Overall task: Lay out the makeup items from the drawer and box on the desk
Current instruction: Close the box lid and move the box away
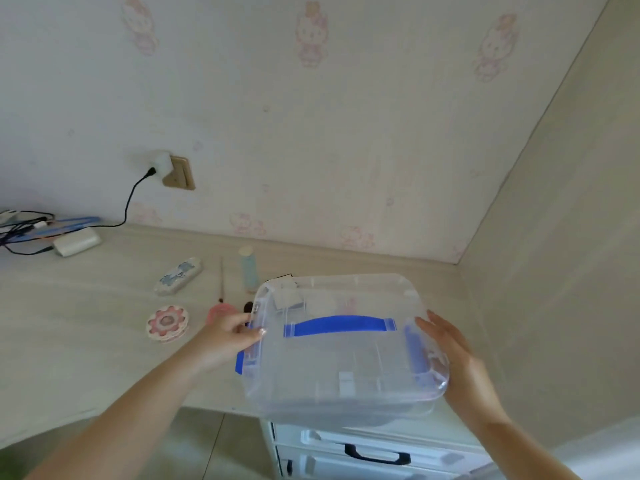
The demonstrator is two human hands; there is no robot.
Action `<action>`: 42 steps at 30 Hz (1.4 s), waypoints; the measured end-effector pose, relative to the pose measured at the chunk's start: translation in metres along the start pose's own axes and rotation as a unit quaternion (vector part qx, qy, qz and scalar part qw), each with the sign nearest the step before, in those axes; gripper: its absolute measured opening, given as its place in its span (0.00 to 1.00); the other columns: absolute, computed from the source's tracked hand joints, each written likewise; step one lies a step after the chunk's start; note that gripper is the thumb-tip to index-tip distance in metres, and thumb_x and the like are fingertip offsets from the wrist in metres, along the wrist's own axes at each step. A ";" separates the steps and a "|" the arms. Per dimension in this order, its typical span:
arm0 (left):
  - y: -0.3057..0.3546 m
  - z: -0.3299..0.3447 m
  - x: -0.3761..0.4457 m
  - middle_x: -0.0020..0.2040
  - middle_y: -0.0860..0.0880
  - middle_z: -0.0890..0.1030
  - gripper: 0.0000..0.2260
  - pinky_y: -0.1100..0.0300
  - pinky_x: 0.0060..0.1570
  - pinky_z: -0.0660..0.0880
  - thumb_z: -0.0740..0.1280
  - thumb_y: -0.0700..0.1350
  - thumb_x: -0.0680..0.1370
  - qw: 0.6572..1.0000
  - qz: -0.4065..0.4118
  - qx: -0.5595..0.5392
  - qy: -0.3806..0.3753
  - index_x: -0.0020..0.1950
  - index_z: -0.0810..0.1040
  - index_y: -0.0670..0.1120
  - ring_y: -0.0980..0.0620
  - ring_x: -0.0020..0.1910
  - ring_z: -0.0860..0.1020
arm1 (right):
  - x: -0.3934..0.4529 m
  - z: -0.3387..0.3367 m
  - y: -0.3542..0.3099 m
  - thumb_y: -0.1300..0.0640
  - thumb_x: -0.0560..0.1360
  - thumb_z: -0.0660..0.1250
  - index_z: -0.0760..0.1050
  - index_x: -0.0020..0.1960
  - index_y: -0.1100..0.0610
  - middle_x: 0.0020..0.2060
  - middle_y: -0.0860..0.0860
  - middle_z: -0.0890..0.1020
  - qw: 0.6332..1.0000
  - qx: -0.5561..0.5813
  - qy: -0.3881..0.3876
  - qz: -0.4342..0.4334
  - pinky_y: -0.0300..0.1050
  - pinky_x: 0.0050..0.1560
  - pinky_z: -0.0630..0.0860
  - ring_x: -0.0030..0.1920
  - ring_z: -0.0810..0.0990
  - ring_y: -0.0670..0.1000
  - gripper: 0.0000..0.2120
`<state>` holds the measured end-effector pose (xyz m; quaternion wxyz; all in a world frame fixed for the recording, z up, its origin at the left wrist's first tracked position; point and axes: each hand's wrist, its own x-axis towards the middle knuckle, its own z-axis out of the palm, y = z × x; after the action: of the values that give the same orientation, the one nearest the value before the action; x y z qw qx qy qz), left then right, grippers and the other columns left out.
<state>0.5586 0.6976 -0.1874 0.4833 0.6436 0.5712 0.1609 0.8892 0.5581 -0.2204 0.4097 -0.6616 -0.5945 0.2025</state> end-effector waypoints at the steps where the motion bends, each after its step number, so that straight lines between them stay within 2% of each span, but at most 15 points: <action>1: -0.002 0.002 -0.003 0.40 0.45 0.73 0.09 0.59 0.39 0.66 0.66 0.46 0.78 1.000 0.007 0.020 0.011 0.49 0.79 0.41 0.52 0.39 0.72 | -0.003 0.003 0.002 0.75 0.72 0.63 0.64 0.57 0.20 0.68 0.34 0.62 1.000 -0.015 -0.005 0.007 0.28 0.55 0.72 0.58 0.73 0.32 0.46; 3: -0.005 0.005 -0.006 0.38 0.45 0.71 0.13 0.58 0.36 0.61 0.65 0.48 0.78 0.998 0.007 0.053 0.040 0.46 0.76 0.37 0.52 0.36 0.70 | -0.009 0.006 0.007 0.75 0.72 0.62 0.63 0.58 0.20 0.69 0.36 0.65 0.999 -0.037 -0.009 0.018 0.28 0.54 0.73 0.56 0.77 0.39 0.46; 6: -0.010 0.012 -0.010 0.36 0.47 0.69 0.10 0.58 0.36 0.61 0.64 0.49 0.78 0.997 -0.006 0.062 0.045 0.43 0.75 0.43 0.52 0.34 0.69 | -0.014 0.007 0.011 0.74 0.73 0.62 0.61 0.60 0.21 0.70 0.40 0.66 0.997 -0.067 -0.008 0.021 0.23 0.53 0.69 0.58 0.76 0.43 0.45; 10: -0.015 0.019 -0.012 0.32 0.48 0.70 0.11 0.59 0.35 0.61 0.63 0.47 0.79 0.998 0.016 0.039 0.056 0.35 0.73 0.53 0.51 0.32 0.68 | -0.018 0.007 0.011 0.72 0.74 0.62 0.59 0.64 0.23 0.69 0.36 0.62 0.994 -0.110 -0.019 0.009 0.18 0.58 0.59 0.67 0.65 0.36 0.43; 15: -0.016 0.022 -0.001 0.38 0.46 0.74 0.07 0.59 0.37 0.65 0.62 0.50 0.78 0.994 0.010 0.089 0.056 0.49 0.78 0.49 0.50 0.36 0.72 | -0.018 0.006 0.022 0.75 0.74 0.59 0.67 0.67 0.44 0.67 0.43 0.68 0.993 -0.109 -0.012 0.034 0.18 0.61 0.56 0.68 0.68 0.46 0.31; 20: -0.015 0.023 0.003 0.37 0.48 0.70 0.14 0.60 0.35 0.62 0.61 0.50 0.78 0.993 -0.011 0.104 0.054 0.53 0.76 0.40 0.52 0.35 0.69 | -0.014 0.005 0.016 0.74 0.75 0.55 0.72 0.61 0.41 0.66 0.44 0.70 0.994 -0.069 -0.031 0.083 0.16 0.58 0.58 0.67 0.68 0.43 0.30; 24: -0.018 0.021 0.003 0.36 0.46 0.72 0.13 0.60 0.35 0.63 0.62 0.49 0.78 0.992 -0.002 0.105 0.062 0.51 0.77 0.40 0.50 0.34 0.70 | -0.006 0.011 0.007 0.69 0.77 0.57 0.77 0.52 0.44 0.59 0.45 0.77 0.987 0.037 0.018 0.155 0.20 0.47 0.69 0.58 0.76 0.45 0.21; 26: -0.018 0.021 0.002 0.35 0.44 0.75 0.12 0.60 0.36 0.65 0.62 0.49 0.79 0.994 0.012 0.091 0.063 0.48 0.79 0.41 0.47 0.35 0.74 | 0.001 0.015 0.003 0.63 0.77 0.62 0.78 0.47 0.46 0.56 0.48 0.79 0.976 0.093 0.045 0.194 0.24 0.40 0.72 0.51 0.78 0.43 0.12; 28: -0.017 0.023 0.001 0.39 0.45 0.80 0.09 0.60 0.40 0.70 0.62 0.47 0.79 0.995 0.025 0.049 0.077 0.44 0.80 0.48 0.45 0.42 0.79 | 0.011 0.018 0.004 0.56 0.76 0.66 0.76 0.48 0.47 0.56 0.50 0.80 0.961 0.123 0.055 0.243 0.34 0.46 0.75 0.52 0.79 0.48 0.04; 29: -0.017 0.025 0.004 0.45 0.45 0.80 0.07 0.58 0.46 0.72 0.63 0.47 0.79 0.995 0.025 0.021 0.094 0.48 0.80 0.47 0.44 0.48 0.79 | 0.015 0.018 0.007 0.52 0.75 0.67 0.75 0.53 0.49 0.58 0.51 0.79 0.948 0.143 0.050 0.280 0.42 0.51 0.76 0.55 0.78 0.51 0.07; 31: -0.018 0.026 0.008 0.60 0.42 0.76 0.15 0.51 0.59 0.70 0.64 0.48 0.78 0.993 -0.008 -0.016 0.120 0.60 0.75 0.41 0.42 0.59 0.75 | 0.018 0.018 0.013 0.49 0.74 0.68 0.69 0.64 0.51 0.61 0.51 0.76 0.912 0.209 0.032 0.353 0.52 0.56 0.76 0.58 0.78 0.54 0.20; 34: -0.024 0.025 0.009 0.56 0.48 0.78 0.19 0.48 0.55 0.76 0.67 0.54 0.76 0.985 -0.095 -0.127 0.073 0.64 0.70 0.48 0.47 0.53 0.78 | 0.014 0.016 0.015 0.44 0.72 0.69 0.74 0.61 0.55 0.54 0.53 0.82 0.854 0.294 -0.046 0.427 0.50 0.48 0.78 0.51 0.81 0.55 0.22; 36: -0.029 0.026 0.009 0.54 0.48 0.82 0.23 0.48 0.51 0.79 0.69 0.59 0.73 0.969 -0.148 -0.194 0.029 0.65 0.70 0.52 0.47 0.51 0.81 | 0.008 0.015 0.012 0.45 0.73 0.68 0.79 0.54 0.57 0.49 0.55 0.85 0.828 0.329 -0.066 0.450 0.52 0.50 0.79 0.50 0.82 0.57 0.17; 38: -0.030 0.026 0.009 0.53 0.47 0.83 0.20 0.46 0.52 0.79 0.69 0.59 0.73 0.970 -0.146 -0.195 0.013 0.60 0.75 0.51 0.46 0.51 0.82 | 0.010 0.016 0.011 0.47 0.74 0.67 0.79 0.51 0.58 0.47 0.56 0.84 0.839 0.311 -0.043 0.445 0.52 0.49 0.79 0.48 0.82 0.57 0.14; 42: -0.026 0.028 0.012 0.50 0.44 0.84 0.12 0.46 0.55 0.78 0.69 0.53 0.75 0.975 -0.109 -0.183 0.065 0.53 0.80 0.47 0.44 0.50 0.82 | 0.021 0.016 0.007 0.49 0.75 0.67 0.77 0.51 0.57 0.43 0.55 0.81 0.915 0.159 0.000 0.372 0.49 0.44 0.78 0.41 0.79 0.54 0.12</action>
<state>0.5687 0.6926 -0.2256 0.5697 0.4661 0.6289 0.2504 0.8860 0.5836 -0.2304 0.4045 -0.7611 -0.2653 0.4321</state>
